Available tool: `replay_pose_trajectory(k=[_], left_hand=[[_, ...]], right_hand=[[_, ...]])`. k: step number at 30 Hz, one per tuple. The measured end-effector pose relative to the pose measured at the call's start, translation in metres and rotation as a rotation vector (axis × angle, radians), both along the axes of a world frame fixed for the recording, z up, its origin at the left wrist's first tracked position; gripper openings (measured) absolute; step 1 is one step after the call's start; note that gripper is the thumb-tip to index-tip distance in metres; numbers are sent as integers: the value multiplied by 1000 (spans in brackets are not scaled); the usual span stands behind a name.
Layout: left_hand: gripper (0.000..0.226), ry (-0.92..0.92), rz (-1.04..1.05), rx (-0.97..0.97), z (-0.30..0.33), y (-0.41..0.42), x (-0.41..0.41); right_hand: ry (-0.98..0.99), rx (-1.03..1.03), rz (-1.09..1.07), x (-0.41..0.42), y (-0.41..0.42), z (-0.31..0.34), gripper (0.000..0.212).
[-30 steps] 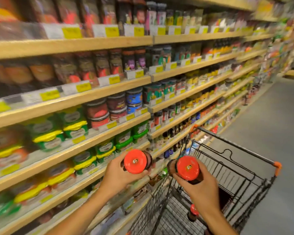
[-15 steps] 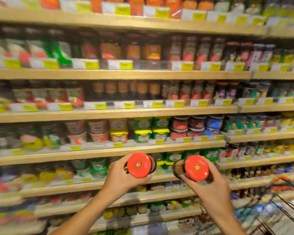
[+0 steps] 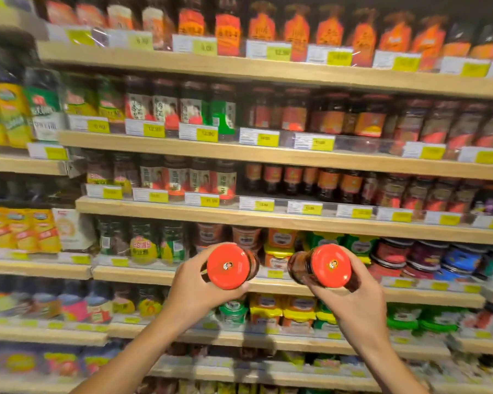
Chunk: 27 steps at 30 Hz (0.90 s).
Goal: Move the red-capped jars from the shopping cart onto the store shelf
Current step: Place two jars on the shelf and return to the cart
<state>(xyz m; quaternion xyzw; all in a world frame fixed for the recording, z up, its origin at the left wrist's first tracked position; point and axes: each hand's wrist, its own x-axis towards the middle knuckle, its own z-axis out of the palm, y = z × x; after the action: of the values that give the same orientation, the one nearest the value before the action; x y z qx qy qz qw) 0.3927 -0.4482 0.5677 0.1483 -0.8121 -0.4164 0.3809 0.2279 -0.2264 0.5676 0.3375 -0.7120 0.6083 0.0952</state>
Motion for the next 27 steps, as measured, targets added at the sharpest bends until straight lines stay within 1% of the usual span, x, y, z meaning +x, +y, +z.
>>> replay_pose_trajectory(k=[5,10,12,14,20,27], left_hand=[[65,20,-30,-11,17,-37,4],[58,53,-72,-9,34,-52,-7],[58,73,-81,-29,43,-53,-13],[59,98,-88,-55,51,-52,-20],[64,161,-85,-66,73,-47,-45],[67,212,-53,-52,87,-37,-76]], right_hand=[[37,-58,-17,4,-46,18,71],[74,-94,-79,-7,-64,31,71],[88,-130,-105,-15,-66,36,74],[105,-163,-118,-24,-69,44,71],[124,-263,-77,-55,-81,68,72],[127,-315,-53,-93,-91,69,74]])
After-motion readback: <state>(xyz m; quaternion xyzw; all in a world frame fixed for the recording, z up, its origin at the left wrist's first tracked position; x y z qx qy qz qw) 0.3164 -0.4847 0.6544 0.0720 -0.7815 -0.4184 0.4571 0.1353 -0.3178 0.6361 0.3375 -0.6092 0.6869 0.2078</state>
